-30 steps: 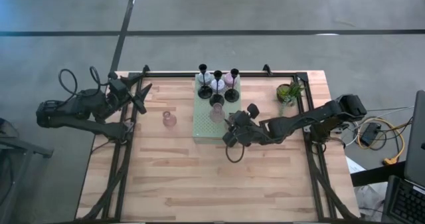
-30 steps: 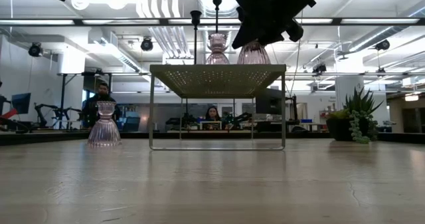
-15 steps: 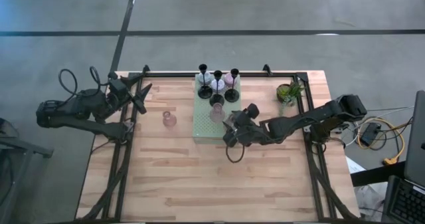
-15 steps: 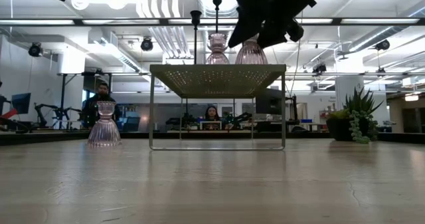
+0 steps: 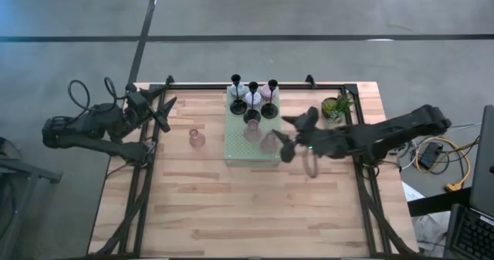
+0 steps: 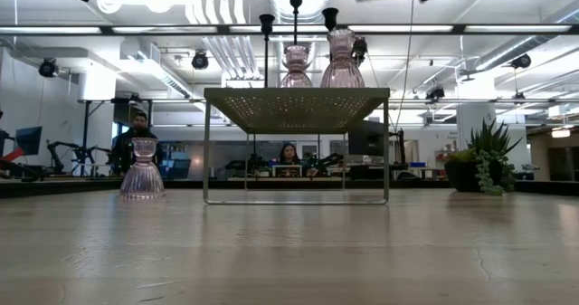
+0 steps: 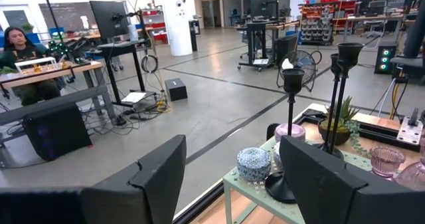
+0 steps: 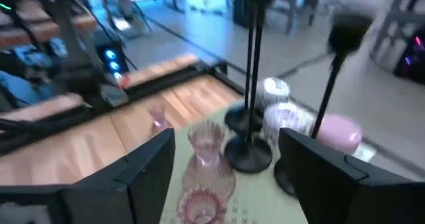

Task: Pick & Place candle stick holders
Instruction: Put the pink candle holder on the shelf

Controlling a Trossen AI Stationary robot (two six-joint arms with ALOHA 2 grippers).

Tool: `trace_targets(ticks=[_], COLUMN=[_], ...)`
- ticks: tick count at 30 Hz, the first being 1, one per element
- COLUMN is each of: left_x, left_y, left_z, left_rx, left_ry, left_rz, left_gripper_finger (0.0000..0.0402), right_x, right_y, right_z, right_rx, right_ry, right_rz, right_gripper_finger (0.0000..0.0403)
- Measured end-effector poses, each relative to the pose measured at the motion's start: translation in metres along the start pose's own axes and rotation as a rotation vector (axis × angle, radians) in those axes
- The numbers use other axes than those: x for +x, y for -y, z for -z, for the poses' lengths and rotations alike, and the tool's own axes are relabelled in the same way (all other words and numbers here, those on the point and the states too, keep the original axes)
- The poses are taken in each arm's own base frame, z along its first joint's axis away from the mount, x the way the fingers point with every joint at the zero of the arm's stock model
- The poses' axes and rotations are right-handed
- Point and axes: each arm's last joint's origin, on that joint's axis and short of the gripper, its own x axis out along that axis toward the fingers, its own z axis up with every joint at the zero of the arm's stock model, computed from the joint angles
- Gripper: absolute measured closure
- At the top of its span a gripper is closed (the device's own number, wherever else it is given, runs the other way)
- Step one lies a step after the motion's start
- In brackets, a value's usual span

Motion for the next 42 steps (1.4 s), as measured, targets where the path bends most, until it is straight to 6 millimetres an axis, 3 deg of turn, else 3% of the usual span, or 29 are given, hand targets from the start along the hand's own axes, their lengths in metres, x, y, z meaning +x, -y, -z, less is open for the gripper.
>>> trace_targets(ticks=[6, 15, 22, 31, 38, 42], left_x=[0.000, 0.001, 0.002, 0.002, 0.003, 0.003], left_y=[0.000, 0.002, 0.003, 0.003, 0.004, 0.004], left_z=[0.000, 0.000, 0.002, 0.002, 0.002, 0.002], left_rx=[0.002, 0.013, 0.036, 0.043, 0.065, 0.065], left_ry=[0.000, -0.005, -0.010, -0.011, -0.012, -0.012], left_rz=[0.003, 0.004, 0.012, 0.012, 0.013, 0.013], left_gripper_finger=[0.0154, 0.0154, 0.0154, 0.0154, 0.0154, 0.0154], right_x=[-0.045, -0.091, -0.093, -0.095, -0.087, -0.082], right_y=[0.024, 0.072, 0.108, 0.144, 0.152, 0.155], right_z=[-0.021, -0.024, 0.005, 0.033, 0.067, 0.081], right_rx=[-0.053, -0.071, -0.107, -0.017, 0.007, -0.003], right_ry=[0.043, -0.043, -0.105, 0.062, 0.079, 0.064], right_rz=[-0.070, -0.141, -0.127, -0.252, -0.313, -0.234], right_gripper_finger=[0.0176, 0.0258, 0.0382, 0.0395, 0.0395, 0.0394])
